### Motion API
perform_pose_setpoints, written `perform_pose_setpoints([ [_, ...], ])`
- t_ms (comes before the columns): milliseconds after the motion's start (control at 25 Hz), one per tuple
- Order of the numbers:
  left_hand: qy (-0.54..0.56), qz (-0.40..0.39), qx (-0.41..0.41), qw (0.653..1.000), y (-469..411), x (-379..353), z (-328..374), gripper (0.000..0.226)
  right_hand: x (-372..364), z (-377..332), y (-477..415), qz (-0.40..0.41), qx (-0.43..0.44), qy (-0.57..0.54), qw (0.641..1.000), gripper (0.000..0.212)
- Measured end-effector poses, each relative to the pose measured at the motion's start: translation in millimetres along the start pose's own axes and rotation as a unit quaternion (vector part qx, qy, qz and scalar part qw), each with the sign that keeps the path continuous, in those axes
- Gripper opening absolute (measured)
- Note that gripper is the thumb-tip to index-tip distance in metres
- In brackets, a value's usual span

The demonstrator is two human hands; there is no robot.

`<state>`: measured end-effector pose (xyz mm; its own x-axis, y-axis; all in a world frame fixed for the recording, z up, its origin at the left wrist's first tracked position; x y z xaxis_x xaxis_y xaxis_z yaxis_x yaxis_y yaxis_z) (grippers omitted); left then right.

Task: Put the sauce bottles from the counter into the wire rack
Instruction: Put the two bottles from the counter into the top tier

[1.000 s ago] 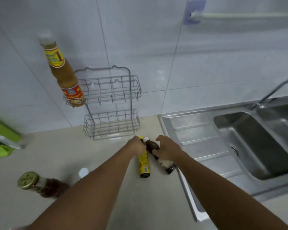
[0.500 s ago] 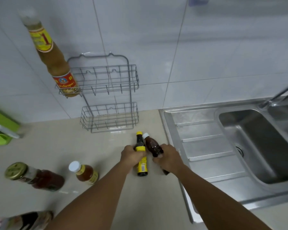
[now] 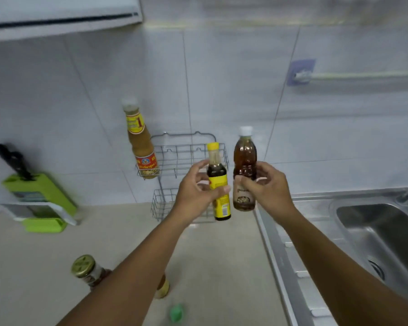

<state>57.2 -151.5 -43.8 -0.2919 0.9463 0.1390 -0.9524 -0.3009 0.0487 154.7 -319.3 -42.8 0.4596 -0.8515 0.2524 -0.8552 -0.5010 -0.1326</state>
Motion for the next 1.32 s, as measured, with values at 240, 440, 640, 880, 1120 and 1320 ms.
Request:
perform_pose_setpoints([
  [240, -0.199, 0.149, -0.161, 0.955, -14, 73, 83, 0.079, -37, -90, -65, -0.046, 0.098, -0.008, 0.994, 0.054],
  [440, -0.24, 0.196, -0.164, 0.936, -35, 93, 70, 0.074, -69, -84, -96, -0.068, 0.071, 0.034, 0.995, 0.055],
  [640, -0.271, 0.191, -0.135, 0.934, -45, 95, 43, 0.072, -84, -58, -108, -0.107, 0.031, 0.048, 0.993, 0.052],
  [880, -0.282, 0.17, -0.105, 0.938, -45, 95, 23, 0.074, -95, -32, -113, -0.164, 0.02, 0.054, 0.985, 0.062],
  [1120, -0.276, 0.141, -0.088, 0.947, -43, 111, 47, 0.045, -88, -25, -115, -0.228, 0.021, 0.088, 0.97, 0.064],
  [1320, -0.334, 0.179, -0.054, 0.924, -45, 121, 73, 0.028, -101, -29, -113, -0.221, 0.01, 0.104, 0.97, 0.058],
])
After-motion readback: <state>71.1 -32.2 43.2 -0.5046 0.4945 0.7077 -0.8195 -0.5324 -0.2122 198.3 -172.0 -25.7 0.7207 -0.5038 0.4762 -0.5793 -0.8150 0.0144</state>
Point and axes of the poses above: each hand's wrist, its own y-axis away from the middle knuckle, its own x-axis out of the back of the hand, z = x × y, the point moved 3 cm from there along -y, towards the middle knuckle, and after that the axes turned 11 degrees about -z, right-handed, at the moved point
